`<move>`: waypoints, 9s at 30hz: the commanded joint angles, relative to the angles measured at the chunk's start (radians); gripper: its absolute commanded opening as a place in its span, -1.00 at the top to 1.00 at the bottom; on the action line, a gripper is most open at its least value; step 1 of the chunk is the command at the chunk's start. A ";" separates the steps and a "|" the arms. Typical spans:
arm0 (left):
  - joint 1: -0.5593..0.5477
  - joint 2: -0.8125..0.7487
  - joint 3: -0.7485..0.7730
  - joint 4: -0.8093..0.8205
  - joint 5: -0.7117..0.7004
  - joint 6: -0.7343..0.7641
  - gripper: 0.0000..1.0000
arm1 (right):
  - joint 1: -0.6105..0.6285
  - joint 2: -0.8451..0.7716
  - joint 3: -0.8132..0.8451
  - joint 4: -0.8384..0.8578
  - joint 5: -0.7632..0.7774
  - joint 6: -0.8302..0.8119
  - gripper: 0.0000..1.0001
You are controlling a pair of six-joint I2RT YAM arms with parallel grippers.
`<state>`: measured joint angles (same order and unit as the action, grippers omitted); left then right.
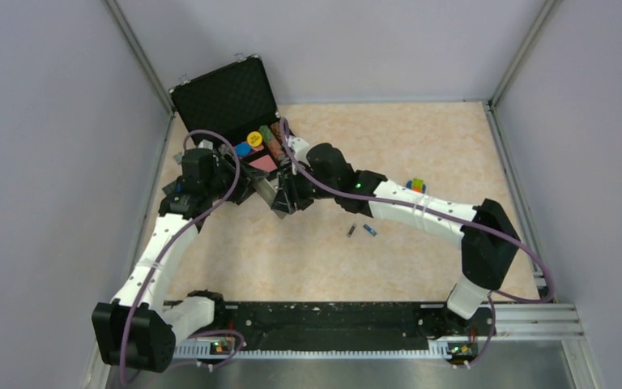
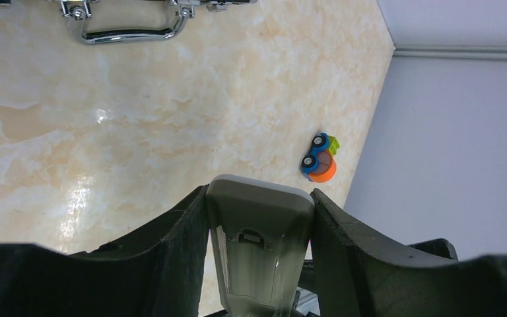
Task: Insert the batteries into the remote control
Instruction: Adjust the remote control.
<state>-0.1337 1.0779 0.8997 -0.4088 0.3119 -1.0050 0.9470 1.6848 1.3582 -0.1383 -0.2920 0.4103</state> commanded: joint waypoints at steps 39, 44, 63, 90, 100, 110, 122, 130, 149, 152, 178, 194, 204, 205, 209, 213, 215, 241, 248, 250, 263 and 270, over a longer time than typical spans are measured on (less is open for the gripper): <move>0.022 -0.084 0.369 -0.269 0.325 0.815 -0.47 | -0.019 -0.112 0.107 -0.230 -0.197 -0.306 1.00; 0.022 -0.105 0.388 -0.269 0.478 0.902 -0.56 | -0.035 -0.152 0.130 -0.281 -0.257 -0.316 1.00; 0.020 -0.105 0.380 -0.385 0.969 1.129 -0.88 | -0.057 -0.218 0.215 -0.409 -0.508 -0.348 1.00; 0.000 -0.122 0.381 -0.186 0.856 0.858 1.00 | -0.057 -0.368 0.094 -0.155 -0.229 -0.145 -0.68; -0.001 -0.261 0.308 0.185 0.479 0.631 1.00 | -0.062 -0.536 -0.177 0.212 0.384 0.494 -0.93; -0.003 -0.346 0.058 0.673 0.399 0.628 1.00 | -0.049 -0.329 0.019 0.184 0.333 0.906 -0.98; -0.042 -0.356 -0.007 0.784 0.359 0.661 1.00 | 0.006 -0.187 0.104 0.242 0.317 1.136 -0.52; -0.047 -0.364 -0.017 0.725 0.354 0.642 0.28 | 0.004 -0.159 0.125 0.245 0.327 1.135 0.52; -0.047 -0.199 0.095 0.343 0.582 0.592 -0.42 | -0.083 -0.126 0.285 0.001 0.074 0.510 0.82; -0.049 -0.164 0.102 0.366 0.604 0.561 -0.37 | -0.083 -0.102 0.330 -0.058 0.032 0.460 0.82; -0.147 -0.013 0.094 0.244 0.504 0.656 0.39 | -0.079 0.012 0.402 -0.306 0.086 0.367 0.81; -0.150 -0.028 0.061 0.392 0.330 0.426 1.00 | -0.110 -0.347 -0.053 0.058 0.268 0.319 -0.70; -0.162 -0.060 0.014 0.505 0.125 0.230 1.00 | -0.008 -0.328 -0.014 -0.071 0.227 -0.050 -0.73; -0.166 -0.060 0.012 0.508 0.108 0.227 1.00 | 0.006 -0.303 0.016 -0.094 0.249 -0.055 -0.74; -0.170 -0.062 0.006 0.510 0.066 0.220 1.00 | 0.042 -0.222 0.084 -0.138 0.362 0.002 -0.74; -0.172 -0.072 -0.001 0.517 0.047 0.211 1.00 | 0.044 -0.173 0.103 -0.141 0.434 0.067 -0.75; -0.172 -0.079 -0.007 0.528 0.045 0.204 1.00 | 0.045 -0.155 0.116 -0.136 0.434 0.063 -0.75; -0.169 -0.099 0.107 0.346 0.143 0.234 -0.07 | 0.042 -0.179 0.057 -0.058 0.151 -0.349 0.62; -0.170 -0.034 0.232 0.174 0.294 0.343 -0.08 | 0.043 -0.221 0.064 -0.171 0.064 -0.585 0.62; -0.170 -0.012 0.260 0.115 0.354 0.399 -0.07 | 0.042 -0.227 0.083 -0.207 0.051 -0.621 0.61; -0.145 0.026 0.440 -0.252 0.429 0.676 -0.14 | 0.039 -0.246 0.116 -0.296 0.078 -0.702 0.61; -0.141 0.072 0.433 -0.258 0.515 0.574 -0.13 | 0.039 -0.276 0.081 -0.281 0.127 -0.764 0.62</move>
<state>-0.2775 1.1229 1.3060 -0.6384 0.7563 -0.3962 0.9855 1.4658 1.4281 -0.4572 -0.1978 -0.2977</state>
